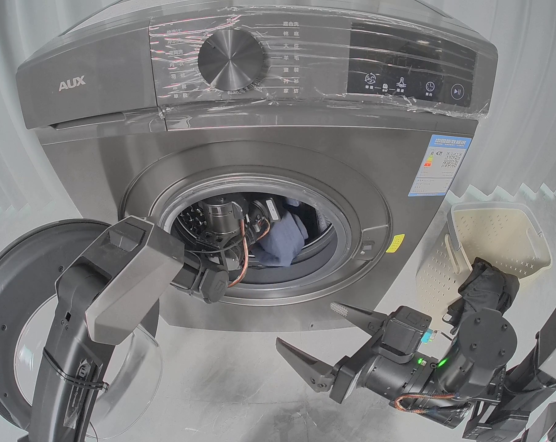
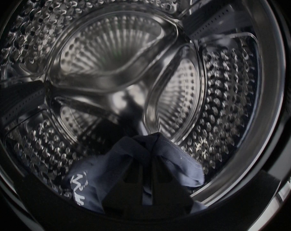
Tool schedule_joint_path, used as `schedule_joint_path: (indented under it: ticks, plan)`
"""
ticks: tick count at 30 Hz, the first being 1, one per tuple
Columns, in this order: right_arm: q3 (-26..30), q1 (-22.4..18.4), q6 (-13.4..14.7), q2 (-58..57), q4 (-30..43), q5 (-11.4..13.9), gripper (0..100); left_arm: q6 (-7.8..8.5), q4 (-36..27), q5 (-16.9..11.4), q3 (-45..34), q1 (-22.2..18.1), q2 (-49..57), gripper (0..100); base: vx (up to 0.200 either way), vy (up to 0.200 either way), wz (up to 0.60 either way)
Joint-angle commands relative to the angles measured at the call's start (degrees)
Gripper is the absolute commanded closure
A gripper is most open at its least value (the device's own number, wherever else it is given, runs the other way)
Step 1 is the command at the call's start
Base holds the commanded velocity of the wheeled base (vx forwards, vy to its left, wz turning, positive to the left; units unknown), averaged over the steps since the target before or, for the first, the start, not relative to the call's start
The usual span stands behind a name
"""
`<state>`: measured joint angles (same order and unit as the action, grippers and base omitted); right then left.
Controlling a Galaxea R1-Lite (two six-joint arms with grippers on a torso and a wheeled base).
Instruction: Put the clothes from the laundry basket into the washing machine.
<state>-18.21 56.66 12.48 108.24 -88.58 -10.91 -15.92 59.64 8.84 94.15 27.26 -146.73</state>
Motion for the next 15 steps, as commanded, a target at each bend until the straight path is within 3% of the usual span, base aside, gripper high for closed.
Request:
schedule_joint_path:
  ticks: [1, 7, 8, 15]
  plan:
    - [-0.2, 0.0, 0.0, -0.2, 0.0, 0.0, 0, 0.10, 0.1, 0.8, 5.1, -1.2, -2.6, 100, 0.000, 0.000, 0.00]
    - [-0.2, 0.0, 0.0, 0.0, 0.0, 0.0, 0, 0.19, 0.4, 0.8, 4.1, -1.1, -2.7, 100, 0.000, 0.000, 0.00]
    - [-0.2, 0.0, 0.0, -0.1, 0.0, 0.0, 0, 0.28, 0.5, 0.8, 2.9, -0.8, -2.7, 0, 0.000, 0.000, 0.00]
    - [-0.2, 0.0, 0.0, -0.1, 0.0, 0.0, 0, 0.36, -0.4, 0.0, -2.5, 0.7, -1.5, 0, 0.000, 0.000, 0.00]
